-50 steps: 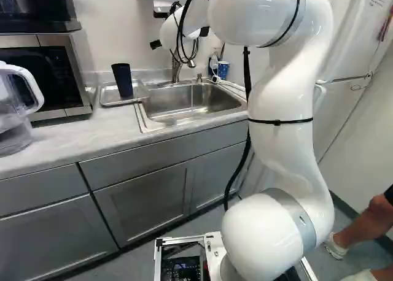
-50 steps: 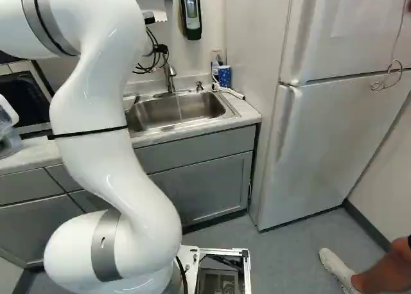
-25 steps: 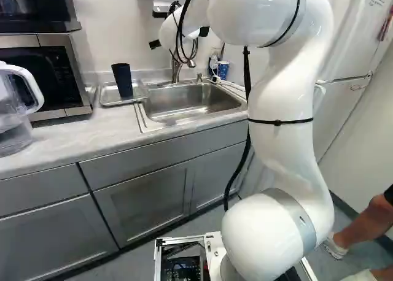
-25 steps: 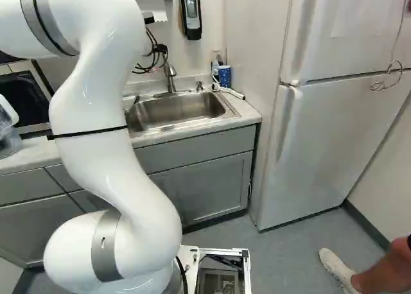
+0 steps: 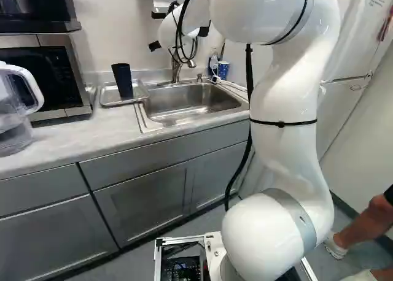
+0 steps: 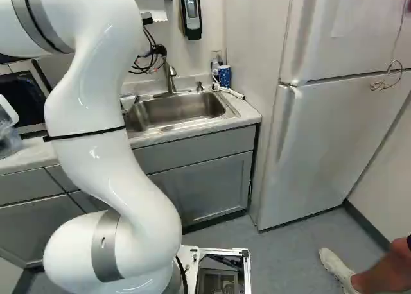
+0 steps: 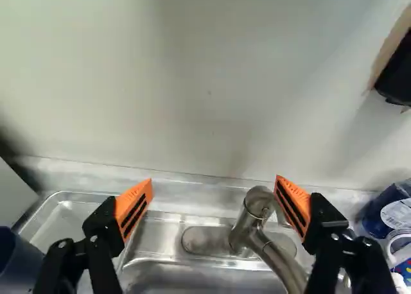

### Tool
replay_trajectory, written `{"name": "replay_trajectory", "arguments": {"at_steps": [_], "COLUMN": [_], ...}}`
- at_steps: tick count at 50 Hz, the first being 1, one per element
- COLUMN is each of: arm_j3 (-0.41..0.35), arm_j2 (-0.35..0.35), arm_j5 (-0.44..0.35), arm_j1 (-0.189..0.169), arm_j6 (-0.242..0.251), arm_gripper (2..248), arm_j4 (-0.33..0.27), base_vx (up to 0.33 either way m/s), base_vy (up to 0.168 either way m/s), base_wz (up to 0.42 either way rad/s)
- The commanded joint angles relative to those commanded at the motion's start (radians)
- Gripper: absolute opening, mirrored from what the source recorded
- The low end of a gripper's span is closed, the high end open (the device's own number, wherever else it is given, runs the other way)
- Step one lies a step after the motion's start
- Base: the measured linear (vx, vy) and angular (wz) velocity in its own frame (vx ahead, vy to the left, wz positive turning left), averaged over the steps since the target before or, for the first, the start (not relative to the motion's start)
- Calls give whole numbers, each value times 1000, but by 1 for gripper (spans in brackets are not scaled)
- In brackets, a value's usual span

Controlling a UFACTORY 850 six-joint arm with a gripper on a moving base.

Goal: Rinse the cup and place it in the tray

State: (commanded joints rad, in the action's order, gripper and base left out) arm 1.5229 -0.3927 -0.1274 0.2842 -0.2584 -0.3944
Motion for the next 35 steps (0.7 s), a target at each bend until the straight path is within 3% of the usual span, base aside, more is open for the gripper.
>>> {"name": "replay_trajectory", "arguments": {"at_steps": [17,35], "arm_j3": [-6,-103], "arm_j2": [5,88], "arm_j5": [-27,-33], "arm_j1": [0,-9], "arm_j6": [0,0], "arm_gripper": [247,247], "arm_j4": [0,0], "base_vx": [0,0], "base_vy": [0,0], "base_wz": [0,0]}}
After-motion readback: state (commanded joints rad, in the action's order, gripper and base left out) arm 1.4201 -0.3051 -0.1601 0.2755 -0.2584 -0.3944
